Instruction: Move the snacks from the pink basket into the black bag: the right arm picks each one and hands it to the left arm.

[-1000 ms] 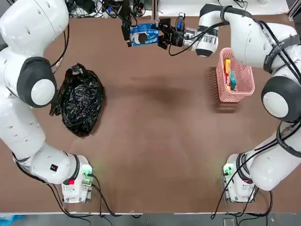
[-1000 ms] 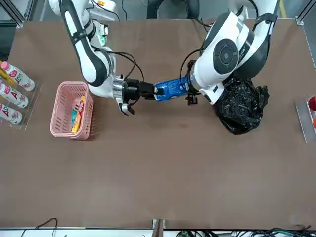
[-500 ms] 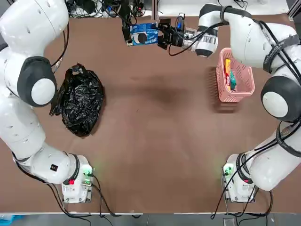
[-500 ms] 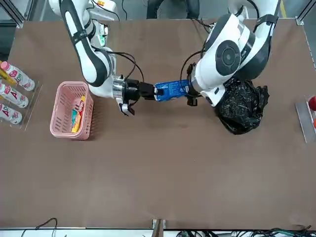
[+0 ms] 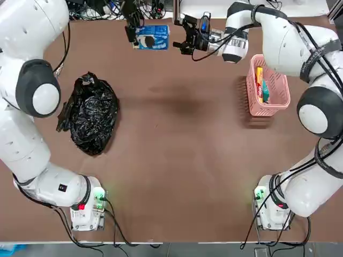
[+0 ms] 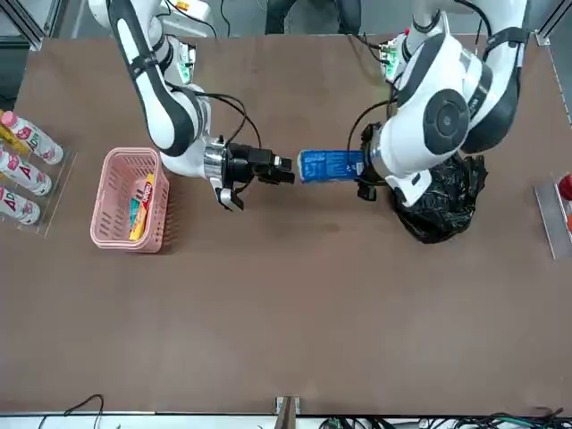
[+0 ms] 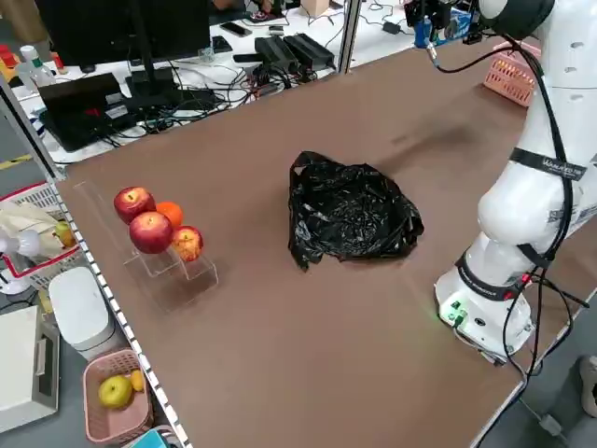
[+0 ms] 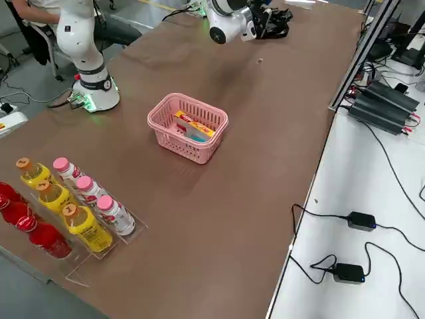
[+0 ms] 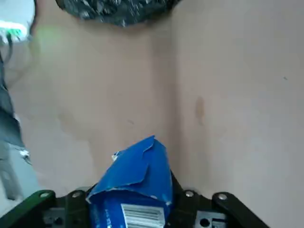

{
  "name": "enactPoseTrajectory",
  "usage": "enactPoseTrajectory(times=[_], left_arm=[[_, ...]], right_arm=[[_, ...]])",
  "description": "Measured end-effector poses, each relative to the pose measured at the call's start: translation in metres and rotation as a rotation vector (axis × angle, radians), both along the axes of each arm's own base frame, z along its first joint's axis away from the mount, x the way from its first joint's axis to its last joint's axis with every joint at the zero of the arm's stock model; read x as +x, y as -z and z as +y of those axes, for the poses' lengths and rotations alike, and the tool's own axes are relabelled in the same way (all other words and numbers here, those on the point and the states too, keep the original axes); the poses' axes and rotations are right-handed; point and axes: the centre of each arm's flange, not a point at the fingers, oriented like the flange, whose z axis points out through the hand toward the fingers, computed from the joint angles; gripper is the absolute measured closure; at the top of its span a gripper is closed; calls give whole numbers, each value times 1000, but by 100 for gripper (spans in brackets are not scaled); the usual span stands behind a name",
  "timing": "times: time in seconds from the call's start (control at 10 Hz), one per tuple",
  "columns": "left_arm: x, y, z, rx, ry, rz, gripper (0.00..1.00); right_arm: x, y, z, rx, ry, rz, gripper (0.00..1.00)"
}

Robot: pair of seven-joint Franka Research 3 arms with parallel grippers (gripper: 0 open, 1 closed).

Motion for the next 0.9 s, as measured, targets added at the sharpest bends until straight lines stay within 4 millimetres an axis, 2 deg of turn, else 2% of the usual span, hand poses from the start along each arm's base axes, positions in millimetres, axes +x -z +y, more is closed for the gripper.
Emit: enactPoseTrajectory(times=[0.1, 0.3, 0.6, 0.7, 0.9], left_arm=[[4, 7, 20, 12, 67, 20, 57], [9, 41, 58, 58, 175, 70, 57], [-9, 119, 93, 176, 301, 206, 57], [-12, 135, 111, 184, 326, 241, 57], [-13, 153, 168, 147, 357, 241, 57]], right_arm=[[2, 0, -2, -1, 6, 3, 0], [14, 0, -20, -41, 7, -21, 0], [53, -4, -84, -208, -32, -124, 0], [66, -7, -107, -286, -58, -166, 0], [84, -16, -144, -425, -110, -215, 0]])
